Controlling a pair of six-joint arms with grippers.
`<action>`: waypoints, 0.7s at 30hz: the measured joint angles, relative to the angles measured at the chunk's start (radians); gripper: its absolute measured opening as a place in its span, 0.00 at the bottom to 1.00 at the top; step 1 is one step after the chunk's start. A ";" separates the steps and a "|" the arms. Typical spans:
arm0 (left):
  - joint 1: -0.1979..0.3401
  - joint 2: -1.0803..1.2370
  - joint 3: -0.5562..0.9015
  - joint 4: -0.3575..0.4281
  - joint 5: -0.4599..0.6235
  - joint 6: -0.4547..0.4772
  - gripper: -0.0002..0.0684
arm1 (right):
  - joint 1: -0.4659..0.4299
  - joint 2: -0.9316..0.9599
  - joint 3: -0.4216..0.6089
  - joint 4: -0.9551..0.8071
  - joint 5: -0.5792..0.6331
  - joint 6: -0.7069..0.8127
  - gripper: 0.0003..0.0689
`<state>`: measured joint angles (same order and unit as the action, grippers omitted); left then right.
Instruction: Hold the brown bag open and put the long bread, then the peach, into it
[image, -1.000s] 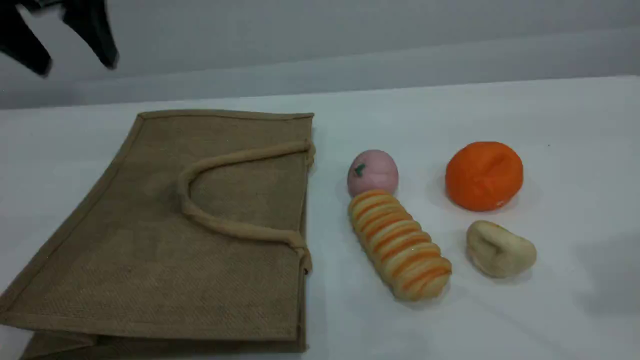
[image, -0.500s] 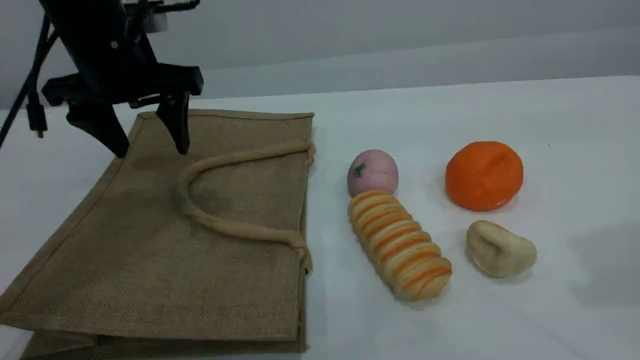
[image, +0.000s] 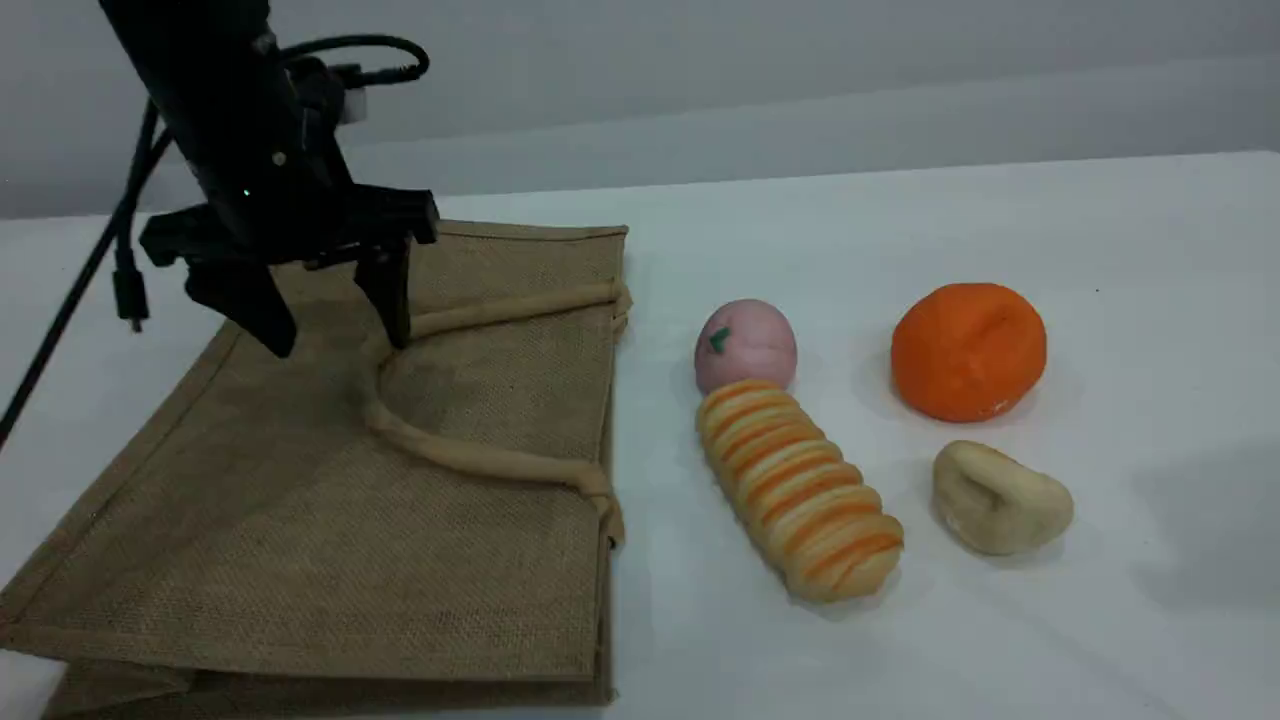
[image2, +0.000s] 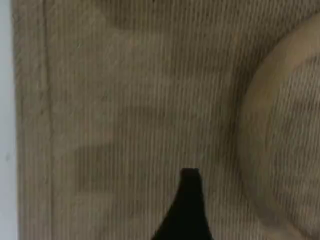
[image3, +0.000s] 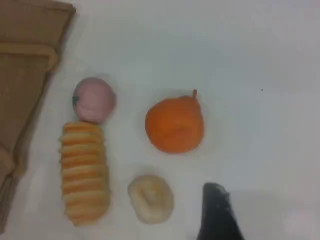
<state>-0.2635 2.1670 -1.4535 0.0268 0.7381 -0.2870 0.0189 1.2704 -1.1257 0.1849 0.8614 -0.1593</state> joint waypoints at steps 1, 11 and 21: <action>0.000 0.008 -0.002 -0.001 -0.002 0.000 0.85 | 0.000 0.000 0.000 0.000 0.000 0.000 0.56; 0.000 0.043 -0.008 -0.003 -0.059 0.000 0.85 | 0.000 0.000 0.000 0.000 0.000 0.000 0.56; -0.001 0.088 -0.014 -0.006 -0.067 0.001 0.85 | 0.000 0.000 0.000 0.000 0.001 0.000 0.56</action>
<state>-0.2648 2.2548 -1.4677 0.0207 0.6715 -0.2861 0.0189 1.2704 -1.1257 0.1846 0.8626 -0.1593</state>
